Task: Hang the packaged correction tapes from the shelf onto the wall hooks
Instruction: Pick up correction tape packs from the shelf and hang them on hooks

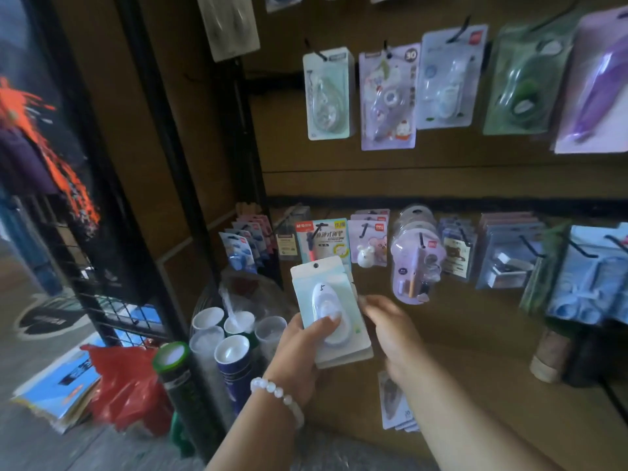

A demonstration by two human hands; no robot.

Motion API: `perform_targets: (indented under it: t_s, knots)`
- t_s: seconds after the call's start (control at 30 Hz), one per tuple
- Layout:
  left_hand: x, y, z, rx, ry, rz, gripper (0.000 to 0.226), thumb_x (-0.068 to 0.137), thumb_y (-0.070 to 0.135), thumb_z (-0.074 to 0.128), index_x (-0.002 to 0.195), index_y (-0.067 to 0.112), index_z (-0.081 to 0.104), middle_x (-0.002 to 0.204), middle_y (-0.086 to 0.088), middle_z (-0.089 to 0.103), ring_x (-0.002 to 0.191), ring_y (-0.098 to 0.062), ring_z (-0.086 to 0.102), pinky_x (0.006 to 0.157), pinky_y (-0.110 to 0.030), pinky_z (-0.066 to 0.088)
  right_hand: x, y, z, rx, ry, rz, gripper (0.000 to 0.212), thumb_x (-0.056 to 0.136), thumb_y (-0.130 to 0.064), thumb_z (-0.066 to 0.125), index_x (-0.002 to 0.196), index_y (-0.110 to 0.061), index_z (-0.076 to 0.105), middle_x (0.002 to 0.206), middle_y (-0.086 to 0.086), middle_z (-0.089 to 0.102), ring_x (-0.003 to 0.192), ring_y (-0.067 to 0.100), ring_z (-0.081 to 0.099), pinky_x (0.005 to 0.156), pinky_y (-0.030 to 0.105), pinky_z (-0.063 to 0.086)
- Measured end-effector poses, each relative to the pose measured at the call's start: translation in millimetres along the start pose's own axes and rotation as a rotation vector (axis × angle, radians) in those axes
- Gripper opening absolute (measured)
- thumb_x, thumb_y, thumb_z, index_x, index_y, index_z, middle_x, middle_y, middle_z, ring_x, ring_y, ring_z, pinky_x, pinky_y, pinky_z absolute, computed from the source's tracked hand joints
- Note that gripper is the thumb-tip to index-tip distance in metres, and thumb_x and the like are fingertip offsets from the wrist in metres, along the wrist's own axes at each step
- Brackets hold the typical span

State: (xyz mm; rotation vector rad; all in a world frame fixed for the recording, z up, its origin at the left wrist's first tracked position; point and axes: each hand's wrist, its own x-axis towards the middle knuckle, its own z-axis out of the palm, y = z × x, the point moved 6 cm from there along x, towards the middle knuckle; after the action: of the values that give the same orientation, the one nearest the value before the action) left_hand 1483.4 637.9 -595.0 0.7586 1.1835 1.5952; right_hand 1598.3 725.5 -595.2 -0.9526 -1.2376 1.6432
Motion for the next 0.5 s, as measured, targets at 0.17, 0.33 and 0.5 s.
perform_targets:
  t_s: [0.17,0.33,0.5]
  knots:
    - [-16.5,32.9,-5.9,0.010,0.025,0.062,0.046,0.071,0.021,0.070,0.113,0.003,0.066,0.091,-0.016,0.075,0.072,-0.025,0.071,0.054,-0.031,0.055,-15.0,-22.0,27.2,0.029,-0.039,-0.031,0.019,0.090,-0.009,0.059,0.072,-0.013,0.063,0.075,0.008,0.069,0.068,0.021,0.061,0.064,0.031,0.046]
    - [-34.3,55.0,-14.7,-0.009,0.134,0.073,0.054,0.069,0.024,0.076,0.118,0.002,0.065,0.106,-0.028,0.072,0.084,-0.037,0.066,0.079,-0.045,0.042,-22.6,-34.6,48.4,0.007,-0.001,-0.075,0.020,0.086,-0.014,0.062,0.068,-0.021,0.069,0.090,0.016,0.072,0.086,0.031,0.065,0.080,0.046,0.051]
    - [-49.2,76.2,-19.2,-0.047,0.154,0.081,0.034,0.087,0.016,0.065,0.119,0.003,0.063,0.104,-0.021,0.073,0.075,-0.027,0.073,0.057,-0.032,0.056,-30.2,-52.0,59.7,0.003,0.041,-0.119,0.016,0.087,-0.017,0.061,0.071,-0.016,0.063,0.090,0.013,0.070,0.088,0.029,0.063,0.088,0.050,0.050]
